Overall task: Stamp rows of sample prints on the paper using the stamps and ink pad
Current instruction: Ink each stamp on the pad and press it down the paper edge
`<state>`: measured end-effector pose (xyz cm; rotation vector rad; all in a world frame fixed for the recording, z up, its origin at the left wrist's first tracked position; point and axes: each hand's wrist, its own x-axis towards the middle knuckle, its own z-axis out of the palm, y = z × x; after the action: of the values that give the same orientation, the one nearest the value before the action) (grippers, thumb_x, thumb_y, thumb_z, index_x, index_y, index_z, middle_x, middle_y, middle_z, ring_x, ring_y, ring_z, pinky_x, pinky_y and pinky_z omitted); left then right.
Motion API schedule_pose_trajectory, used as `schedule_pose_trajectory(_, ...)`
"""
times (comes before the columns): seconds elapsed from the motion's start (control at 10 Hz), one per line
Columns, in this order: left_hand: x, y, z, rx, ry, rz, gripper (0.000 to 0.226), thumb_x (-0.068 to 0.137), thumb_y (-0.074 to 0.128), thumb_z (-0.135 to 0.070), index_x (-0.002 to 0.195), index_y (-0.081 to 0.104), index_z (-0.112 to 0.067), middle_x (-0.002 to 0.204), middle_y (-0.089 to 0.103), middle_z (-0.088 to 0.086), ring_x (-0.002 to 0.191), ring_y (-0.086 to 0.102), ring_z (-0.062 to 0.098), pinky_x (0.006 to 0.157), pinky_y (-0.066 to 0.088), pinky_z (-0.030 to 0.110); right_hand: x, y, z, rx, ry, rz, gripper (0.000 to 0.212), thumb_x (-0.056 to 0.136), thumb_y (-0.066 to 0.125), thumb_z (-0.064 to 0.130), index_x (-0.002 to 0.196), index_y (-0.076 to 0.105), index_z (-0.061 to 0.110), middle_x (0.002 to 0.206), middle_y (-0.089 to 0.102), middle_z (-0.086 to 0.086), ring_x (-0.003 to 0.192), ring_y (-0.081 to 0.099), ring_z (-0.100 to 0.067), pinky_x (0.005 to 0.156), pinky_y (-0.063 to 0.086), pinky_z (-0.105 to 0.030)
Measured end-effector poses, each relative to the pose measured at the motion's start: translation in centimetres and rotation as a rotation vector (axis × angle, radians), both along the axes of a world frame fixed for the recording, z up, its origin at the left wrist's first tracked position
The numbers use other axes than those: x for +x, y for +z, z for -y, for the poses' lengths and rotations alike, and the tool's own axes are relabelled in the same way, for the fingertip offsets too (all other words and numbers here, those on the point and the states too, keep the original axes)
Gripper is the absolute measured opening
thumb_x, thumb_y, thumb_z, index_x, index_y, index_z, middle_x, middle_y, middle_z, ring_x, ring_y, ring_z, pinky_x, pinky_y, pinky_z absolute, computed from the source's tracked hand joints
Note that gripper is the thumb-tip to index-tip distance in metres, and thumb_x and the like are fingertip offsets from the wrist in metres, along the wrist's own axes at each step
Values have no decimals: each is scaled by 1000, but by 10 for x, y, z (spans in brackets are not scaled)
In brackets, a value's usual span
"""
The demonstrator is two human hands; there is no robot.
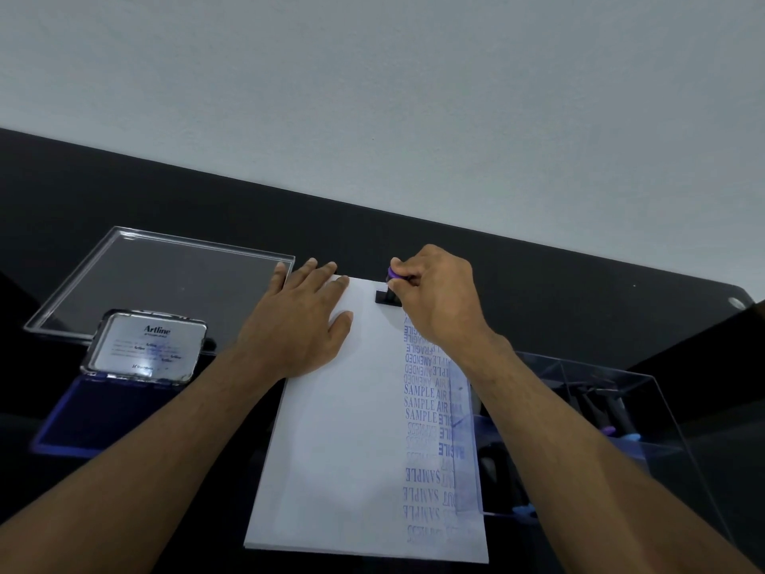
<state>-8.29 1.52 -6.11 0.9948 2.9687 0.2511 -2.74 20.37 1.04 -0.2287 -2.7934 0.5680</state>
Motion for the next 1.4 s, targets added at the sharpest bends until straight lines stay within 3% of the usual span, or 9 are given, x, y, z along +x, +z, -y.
schedule_pose_trajectory(0.3,0,0,-1,7,5,11,74,92,16,-57,158,25,-24,167,18,0,155,8,22,125,5,52,2,-5,1,6,6,-58,18,94,64,24,102,76,13,94,65,0,79,60,-10,76,53,-21)
schedule_pose_trajectory(0.6,0,1,0,20,2,12,74,92,16,-57,157,26,-23,166,19,1,155,9,22,125,5,53,-3,-5,0,-14,-14,-50,19,93,66,23,105,76,13,92,64,1,76,55,-6,64,32,-2)
schedule_pose_trajectory(1.0,-1,-2,0,12,1,10,73,93,16,-57,158,25,-24,167,18,1,155,8,22,125,4,53,-8,-2,-3,39,10,-5,18,95,63,23,105,76,14,91,61,3,78,55,-6,77,42,-14)
schedule_pose_trajectory(1.4,-1,-1,0,1,1,12,75,92,14,-58,158,24,-24,167,17,0,155,7,22,125,4,53,0,-6,0,108,20,-2,17,96,61,23,100,76,15,91,63,2,78,57,-10,74,44,-18)
